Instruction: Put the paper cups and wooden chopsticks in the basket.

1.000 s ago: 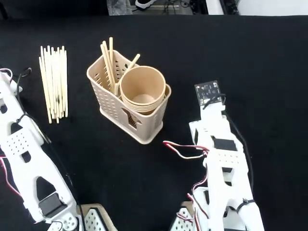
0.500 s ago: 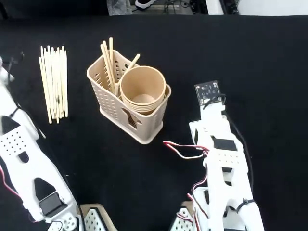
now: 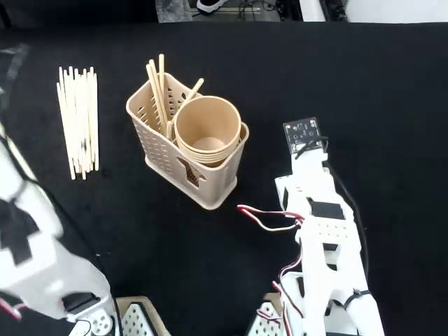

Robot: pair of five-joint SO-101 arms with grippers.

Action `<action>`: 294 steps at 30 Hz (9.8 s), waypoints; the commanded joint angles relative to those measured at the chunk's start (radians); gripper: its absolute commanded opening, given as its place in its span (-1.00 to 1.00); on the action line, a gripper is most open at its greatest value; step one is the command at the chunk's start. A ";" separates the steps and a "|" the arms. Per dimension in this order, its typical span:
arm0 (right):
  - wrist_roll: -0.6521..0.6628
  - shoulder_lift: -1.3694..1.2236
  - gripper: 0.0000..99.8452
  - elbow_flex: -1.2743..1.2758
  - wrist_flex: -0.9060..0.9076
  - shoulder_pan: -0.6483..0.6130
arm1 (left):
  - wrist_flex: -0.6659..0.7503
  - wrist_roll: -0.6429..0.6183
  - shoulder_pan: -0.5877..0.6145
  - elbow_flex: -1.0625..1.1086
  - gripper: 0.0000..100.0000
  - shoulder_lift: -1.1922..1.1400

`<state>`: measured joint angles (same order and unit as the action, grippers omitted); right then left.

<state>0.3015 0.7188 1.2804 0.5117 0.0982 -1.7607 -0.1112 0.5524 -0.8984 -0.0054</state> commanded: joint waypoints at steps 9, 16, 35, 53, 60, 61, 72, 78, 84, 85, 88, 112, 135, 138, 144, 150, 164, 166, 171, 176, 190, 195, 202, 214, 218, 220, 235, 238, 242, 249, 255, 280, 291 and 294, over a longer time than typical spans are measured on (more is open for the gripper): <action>0.006 0.025 -0.97 -0.007 -0.020 0.014 | 0.402 0.127 -0.380 0.993 -0.94 1.022; 0.006 0.025 -0.97 -0.007 -0.020 0.014 | 1.073 0.149 -0.496 1.650 -0.94 1.588; 0.006 0.025 -0.97 -0.007 -0.021 0.014 | 1.689 -0.031 -0.547 1.589 -0.94 1.198; 0.006 0.025 -0.97 -0.010 -0.020 0.015 | 1.691 -0.123 -0.601 1.425 -0.94 0.730; 0.006 0.025 -0.97 -0.010 -0.018 0.015 | 1.455 -0.123 -0.602 1.429 -0.79 0.732; 0.006 0.025 -0.97 -0.010 -0.018 0.015 | 1.401 -0.123 -0.608 1.422 -0.72 0.732; 0.006 0.025 -0.97 -0.008 -0.018 0.015 | 0.752 -0.118 -0.579 0.941 -0.57 0.635; 0.006 0.025 -0.97 -0.008 -0.018 0.015 | 0.496 -0.114 -0.360 0.644 -0.56 0.362; 0.006 0.025 -0.97 -0.008 -0.018 0.015 | 0.466 -0.026 -0.179 0.521 -0.57 -0.043; 0.006 0.025 -0.97 -0.008 -0.018 0.015 | 0.470 -0.023 -0.154 0.489 -0.57 -0.115; 0.006 0.025 -0.97 -0.008 -0.018 0.015 | 0.473 -0.023 -0.107 0.363 -0.56 -0.334; 0.006 0.025 -0.97 -0.008 -0.020 0.012 | 0.410 -0.025 -0.025 -0.636 -0.85 -1.412; 0.006 0.025 -0.97 -0.007 -0.020 0.012 | 0.063 0.049 -0.002 -0.763 -0.94 -1.112; 0.006 0.025 -0.97 -0.007 -0.020 0.012 | 0.028 0.049 -0.002 -0.763 -0.94 -1.039; 0.006 0.025 -0.97 -0.007 -0.020 0.012 | 0.000 0.051 -0.001 -0.762 -0.94 -0.913; 0.006 0.025 -0.97 -0.007 -0.020 0.014 | 0.000 0.077 -0.001 -0.763 -0.94 -0.810; 0.006 0.025 -0.97 -0.007 -0.020 0.014 | -0.002 0.075 -0.021 -0.763 -0.94 -0.419; 0.006 0.025 -0.97 -0.007 -0.020 0.014 | -0.002 0.075 -0.048 -0.763 -0.94 -0.387; 0.006 0.025 -0.97 -0.007 -0.020 0.014 | -0.002 0.068 -0.101 -0.765 -0.94 -0.365; 0.006 0.025 -0.97 -0.007 -0.020 0.014 | -0.002 0.054 -0.136 -0.763 -0.94 -0.304; 0.006 0.025 -0.97 -0.008 -0.015 0.015 | -0.003 -0.017 -0.443 -0.762 -0.94 -0.097; 0.006 0.025 -0.97 -0.008 -0.015 0.015 | 0.029 -0.017 -0.506 -0.763 -0.94 -0.137; 0.006 0.025 -0.97 -0.010 -0.015 0.015 | 0.041 -0.017 -0.556 -0.763 -0.94 -0.230; 0.006 0.025 -0.97 -0.012 -0.015 0.015 | 0.097 -0.101 -0.558 -0.763 -0.94 -0.269; 0.006 0.025 -0.97 -0.012 -0.015 0.015 | 0.098 -0.132 -0.559 -0.765 -0.94 -0.325; 0.006 0.025 -0.97 -0.012 -0.015 0.015 | 0.124 -0.138 -0.559 -0.765 -0.94 -0.359; 0.006 0.025 -0.97 -0.012 -0.015 0.015 | 0.307 -0.164 -0.598 -0.765 -0.94 -0.641; 0.006 0.025 -0.97 -0.012 -0.017 0.015 | 0.308 -0.164 -0.593 -0.765 -0.94 -0.677; 0.006 0.025 -0.97 -0.012 -0.017 0.015 | 0.304 -0.164 -0.585 -0.765 -0.94 -0.692; 0.006 0.025 -0.97 -0.012 -0.020 0.015 | 0.265 -0.172 -0.584 -0.765 -0.94 -0.692; 0.006 0.025 -0.97 -0.012 -0.020 0.015 | 0.295 -0.167 -0.564 -0.765 -0.94 -0.644; 0.006 0.025 -0.97 -0.010 -0.020 0.015 | -0.003 -0.081 -0.335 -0.746 -0.94 0.687; 0.006 0.025 -0.97 -0.008 -0.020 0.015 | 0.005 -0.180 -0.305 -0.349 -0.94 0.982; 0.006 0.025 -0.97 -0.007 -0.020 0.015 | 0.018 -0.166 -0.303 -0.312 -0.94 0.994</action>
<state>0.3015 0.7188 1.2804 0.5117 0.0982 -1.7591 -0.2770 0.2363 -1.2835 0.9904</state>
